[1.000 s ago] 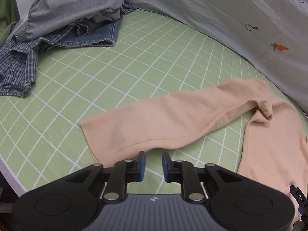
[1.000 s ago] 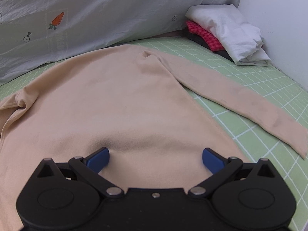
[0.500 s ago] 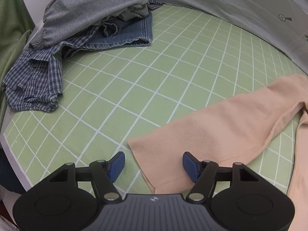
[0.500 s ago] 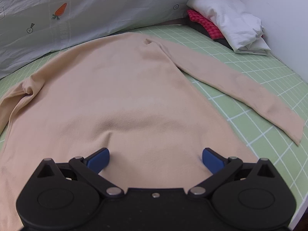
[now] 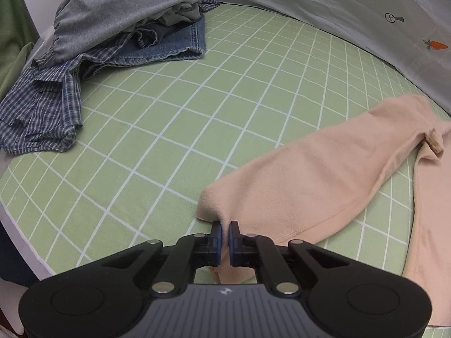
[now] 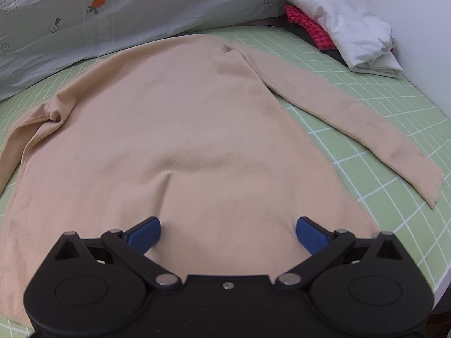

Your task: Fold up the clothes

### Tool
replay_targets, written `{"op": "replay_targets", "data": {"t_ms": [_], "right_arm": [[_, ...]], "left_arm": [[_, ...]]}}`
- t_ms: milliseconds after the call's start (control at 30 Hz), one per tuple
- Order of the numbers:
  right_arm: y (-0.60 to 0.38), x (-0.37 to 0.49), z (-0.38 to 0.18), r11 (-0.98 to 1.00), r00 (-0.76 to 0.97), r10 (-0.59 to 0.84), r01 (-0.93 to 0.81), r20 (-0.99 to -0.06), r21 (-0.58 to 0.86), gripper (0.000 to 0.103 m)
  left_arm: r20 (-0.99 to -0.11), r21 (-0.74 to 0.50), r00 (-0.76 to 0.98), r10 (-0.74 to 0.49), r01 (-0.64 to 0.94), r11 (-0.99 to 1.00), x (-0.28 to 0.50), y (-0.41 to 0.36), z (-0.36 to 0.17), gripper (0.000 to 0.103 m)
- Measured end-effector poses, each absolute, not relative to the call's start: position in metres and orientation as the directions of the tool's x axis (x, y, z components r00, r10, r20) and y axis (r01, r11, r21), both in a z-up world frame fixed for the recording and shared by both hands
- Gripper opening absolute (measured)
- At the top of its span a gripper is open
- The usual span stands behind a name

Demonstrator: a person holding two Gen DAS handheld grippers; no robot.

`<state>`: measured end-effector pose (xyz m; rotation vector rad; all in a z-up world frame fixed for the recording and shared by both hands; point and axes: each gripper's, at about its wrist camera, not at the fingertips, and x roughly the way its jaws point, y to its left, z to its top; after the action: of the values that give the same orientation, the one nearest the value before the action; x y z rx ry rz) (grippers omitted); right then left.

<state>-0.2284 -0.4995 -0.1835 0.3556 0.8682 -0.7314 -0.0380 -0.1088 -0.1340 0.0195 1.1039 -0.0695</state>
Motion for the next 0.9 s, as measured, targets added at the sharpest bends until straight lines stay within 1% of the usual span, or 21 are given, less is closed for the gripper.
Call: {"op": "replay_targets", "data": {"t_ms": [33, 67, 100, 133, 167, 200, 267, 300, 333, 400, 467, 500, 533, 567, 600, 667, 767, 833, 900], "right_arm": [[-0.502, -0.233, -0.182, 0.709, 0.438, -0.435, 0.705, -0.786, 0.0, 0.103], [-0.507, -0.238, -0.18, 0.702, 0.439, -0.443, 0.712, -0.782, 0.002, 0.103], [-0.512, -0.243, -0.178, 0.695, 0.439, -0.451, 0.719, -0.777, 0.003, 0.103], [-0.517, -0.248, -0.176, 0.688, 0.439, -0.459, 0.725, -0.772, 0.004, 0.103], [-0.522, -0.252, -0.176, 0.693, 0.428, -0.457, 0.721, -0.78, -0.01, 0.103], [-0.528, -0.255, -0.177, 0.698, 0.417, -0.454, 0.716, -0.787, -0.024, 0.103], [-0.537, -0.261, -0.178, 0.716, 0.393, -0.465, 0.693, -0.793, -0.077, 0.103], [-0.541, -0.264, -0.179, 0.722, 0.383, -0.466, 0.686, -0.797, -0.092, 0.103], [-0.546, -0.267, -0.18, 0.729, 0.383, -0.455, 0.678, -0.804, -0.089, 0.103], [-0.555, -0.274, -0.181, 0.734, 0.404, -0.417, 0.679, -0.814, -0.039, 0.103], [-0.561, -0.279, -0.182, 0.74, 0.431, -0.371, 0.673, -0.822, 0.019, 0.096], [-0.562, -0.281, -0.181, 0.747, 0.438, -0.365, 0.665, -0.821, 0.023, 0.093], [-0.561, -0.283, -0.179, 0.769, 0.445, -0.354, 0.64, -0.822, 0.015, 0.084], [-0.56, -0.284, -0.176, 0.789, 0.454, -0.338, 0.614, -0.825, 0.014, 0.069], [-0.559, -0.285, -0.174, 0.809, 0.461, -0.321, 0.588, -0.827, 0.014, 0.06], [-0.562, -0.292, -0.17, 0.83, 0.465, -0.293, 0.558, -0.835, 0.02, 0.018], [-0.566, -0.303, -0.167, 0.845, 0.478, -0.25, 0.532, -0.842, 0.052, 0.011], [-0.568, -0.307, -0.167, 0.844, 0.471, -0.236, 0.533, -0.85, 0.061, 0.011], [-0.567, -0.305, -0.164, 0.852, 0.446, -0.234, 0.522, -0.864, 0.039, 0.01]], "left_arm": [[-0.896, -0.021, 0.442, -0.046, 0.06, 0.998, -0.04, -0.109, -0.133, 0.011], [-0.897, -0.022, 0.44, -0.044, 0.055, 0.998, -0.043, -0.109, -0.131, 0.012], [-0.893, -0.018, 0.448, -0.041, 0.056, 0.998, -0.046, -0.111, -0.127, 0.016], [-0.885, -0.004, 0.465, -0.029, 0.055, 0.998, -0.049, -0.114, -0.123, 0.022], [-0.873, 0.014, 0.487, -0.012, 0.05, 0.999, -0.052, -0.118, -0.119, 0.041], [-0.861, 0.028, 0.509, -0.001, 0.049, 0.998, -0.056, -0.121, -0.114, 0.058], [-0.837, 0.03, 0.548, -0.008, 0.061, 0.998, -0.062, -0.132, -0.104, 0.071], [-0.828, 0.026, 0.56, -0.017, 0.068, 0.997, -0.064, -0.138, -0.1, 0.077], [-0.822, 0.022, 0.569, -0.024, 0.074, 0.997, -0.066, -0.144, -0.096, 0.079], [-0.813, 0.024, 0.582, -0.031, 0.086, 0.996, -0.073, -0.159, -0.088, 0.085], [-0.806, 0.032, 0.591, -0.036, 0.104, 0.994, -0.08, -0.175, -0.08, 0.085], [-0.802, 0.031, 0.596, -0.042, 0.111, 0.993, -0.083, -0.182, -0.075, 0.085], [-0.799, 0.029, 0.6, -0.048, 0.119, 0.993, -0.086, -0.188, -0.071, 0.085], [-0.794, 0.027, 0.605, -0.054, 0.124, 0.992, -0.089, -0.195, -0.066, 0.085], [-0.788, 0.028, 0.613, -0.058, 0.13, 0.991, -0.091, -0.201, -0.062, 0.086], [-0.775, 0.031, 0.629, -0.065, 0.14, 0.99, -0.093, -0.213, -0.053, 0.088], [-0.757, 0.032, 0.65, -0.07, 0.144, 0.989, -0.093, -0.228, -0.04, 0.088], [-0.743, 0.029, 0.665, -0.075, 0.144, 0.989, -0.09, -0.236, -0.032, 0.088], [-0.727, 0.032, 0.682, -0.075, 0.143, 0.989, -0.087, -0.243, -0.024, 0.091]]}}
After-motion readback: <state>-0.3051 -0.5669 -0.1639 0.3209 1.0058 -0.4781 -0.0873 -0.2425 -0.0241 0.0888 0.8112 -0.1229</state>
